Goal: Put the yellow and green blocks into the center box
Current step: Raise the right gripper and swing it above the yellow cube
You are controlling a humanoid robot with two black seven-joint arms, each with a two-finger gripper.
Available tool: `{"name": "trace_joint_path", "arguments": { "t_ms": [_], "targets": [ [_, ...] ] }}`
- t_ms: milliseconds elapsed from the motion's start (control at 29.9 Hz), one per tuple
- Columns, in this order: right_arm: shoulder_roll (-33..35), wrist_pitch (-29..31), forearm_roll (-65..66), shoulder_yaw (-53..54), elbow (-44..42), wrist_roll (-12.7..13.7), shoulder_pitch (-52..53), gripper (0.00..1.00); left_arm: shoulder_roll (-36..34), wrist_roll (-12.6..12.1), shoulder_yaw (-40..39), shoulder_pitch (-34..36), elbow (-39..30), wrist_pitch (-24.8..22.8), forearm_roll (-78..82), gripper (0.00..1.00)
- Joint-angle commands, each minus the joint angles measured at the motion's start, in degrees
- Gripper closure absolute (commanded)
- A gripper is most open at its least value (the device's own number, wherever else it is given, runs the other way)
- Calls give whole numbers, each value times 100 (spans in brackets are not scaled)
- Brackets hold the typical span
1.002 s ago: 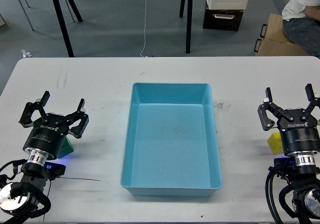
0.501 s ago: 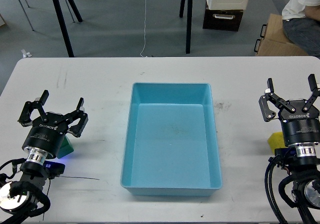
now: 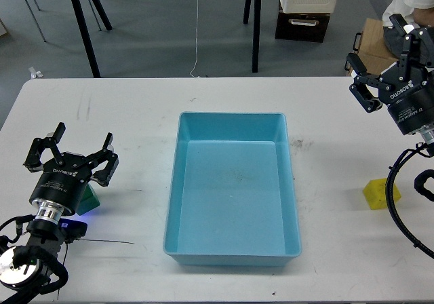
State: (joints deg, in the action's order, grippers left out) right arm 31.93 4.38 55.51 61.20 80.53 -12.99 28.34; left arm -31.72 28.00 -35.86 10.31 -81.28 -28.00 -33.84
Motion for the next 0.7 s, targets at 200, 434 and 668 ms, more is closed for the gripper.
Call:
{"name": "trace_joint_path", "arguments": {
  "t_ms": [200, 434, 668],
  "targets": [
    [1481, -25, 2226, -3621, -819, -1501, 2473, 8, 8, 0, 0, -21, 51, 0, -9, 0],
    [2677, 642, 3123, -5319, -442, -1501, 3327, 6, 52, 0, 0, -21, 69, 0, -9, 0],
    [3828, 2093, 3089, -5566, 481, -1501, 3196, 5, 210, 0, 18, -3, 209, 0, 0, 0]
  ]
}}
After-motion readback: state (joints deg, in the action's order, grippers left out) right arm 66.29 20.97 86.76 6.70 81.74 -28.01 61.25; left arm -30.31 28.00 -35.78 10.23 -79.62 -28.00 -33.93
